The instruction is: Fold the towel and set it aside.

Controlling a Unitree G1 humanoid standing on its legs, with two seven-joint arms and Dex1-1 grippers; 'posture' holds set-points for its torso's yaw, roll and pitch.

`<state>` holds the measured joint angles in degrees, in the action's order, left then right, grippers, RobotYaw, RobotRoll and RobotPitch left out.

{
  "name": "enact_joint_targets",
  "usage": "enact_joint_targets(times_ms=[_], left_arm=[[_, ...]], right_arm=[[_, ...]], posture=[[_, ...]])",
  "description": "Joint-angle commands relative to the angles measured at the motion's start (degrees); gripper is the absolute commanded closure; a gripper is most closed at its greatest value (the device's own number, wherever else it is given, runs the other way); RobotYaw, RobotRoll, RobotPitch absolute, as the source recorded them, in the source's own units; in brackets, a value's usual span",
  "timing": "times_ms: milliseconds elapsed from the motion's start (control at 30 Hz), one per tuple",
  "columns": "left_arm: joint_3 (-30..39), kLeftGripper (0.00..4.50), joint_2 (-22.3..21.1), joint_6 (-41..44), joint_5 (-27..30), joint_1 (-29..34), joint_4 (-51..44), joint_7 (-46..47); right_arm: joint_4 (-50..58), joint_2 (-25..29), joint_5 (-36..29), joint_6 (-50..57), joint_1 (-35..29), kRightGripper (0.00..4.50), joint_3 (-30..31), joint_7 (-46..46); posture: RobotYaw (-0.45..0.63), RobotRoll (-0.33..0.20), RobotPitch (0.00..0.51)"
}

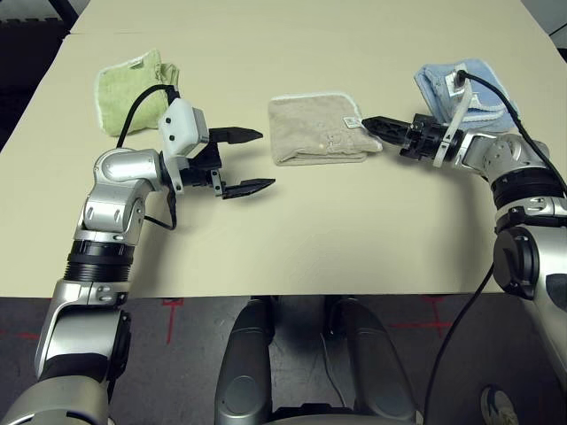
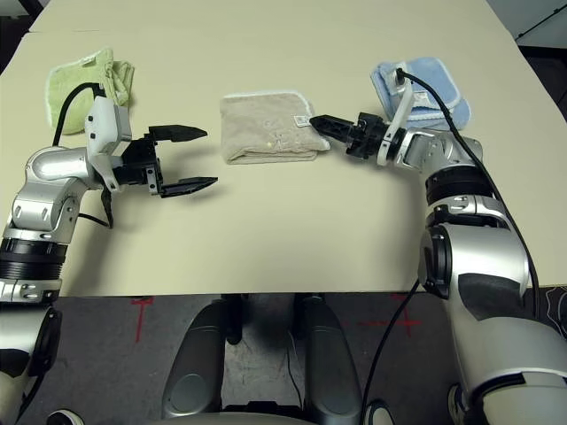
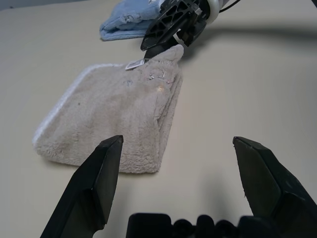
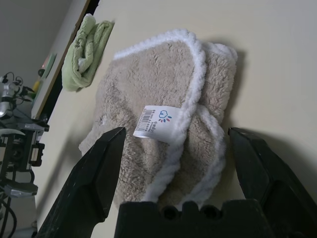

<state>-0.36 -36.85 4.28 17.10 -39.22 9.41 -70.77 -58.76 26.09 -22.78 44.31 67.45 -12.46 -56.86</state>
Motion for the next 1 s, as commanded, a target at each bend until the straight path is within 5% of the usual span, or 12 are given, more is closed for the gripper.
enact_joint_targets(times_ms=[33, 533, 633, 1000], left_arm=[[-0.3, 0.0, -0.5, 1.1, 0.9, 1.5, -2.6, 0.0], [-0.9, 0.0, -0.3, 2.6, 1.2, 1.7, -4.5, 0.7], [-1.0, 0.0, -0.4, 2.6, 1.1, 1.6, -4.3, 0.6], [-1.3, 0.0, -0.6, 2.8, 1.0, 1.5, -4.2, 0.4]], right_arm=[[-0.1, -0.7, -0.3, 3.8, 0.3, 0.04, -0.3, 1.6], [7.5, -2.0, -1.4, 11.4, -1.9, 0.04, 0.9, 0.8], [8.4, -2.3, -1.9, 11.7, -2.4, 0.66, 0.4, 1.4], [10.3, -2.8, -3.2, 11.8, -3.5, 4.48, -0.6, 3.5]], posture=[[0.09, 0.0, 0.302], [0.08, 0.0, 0.303], [0.08, 0.0, 0.302], [0.08, 0.0, 0.302]])
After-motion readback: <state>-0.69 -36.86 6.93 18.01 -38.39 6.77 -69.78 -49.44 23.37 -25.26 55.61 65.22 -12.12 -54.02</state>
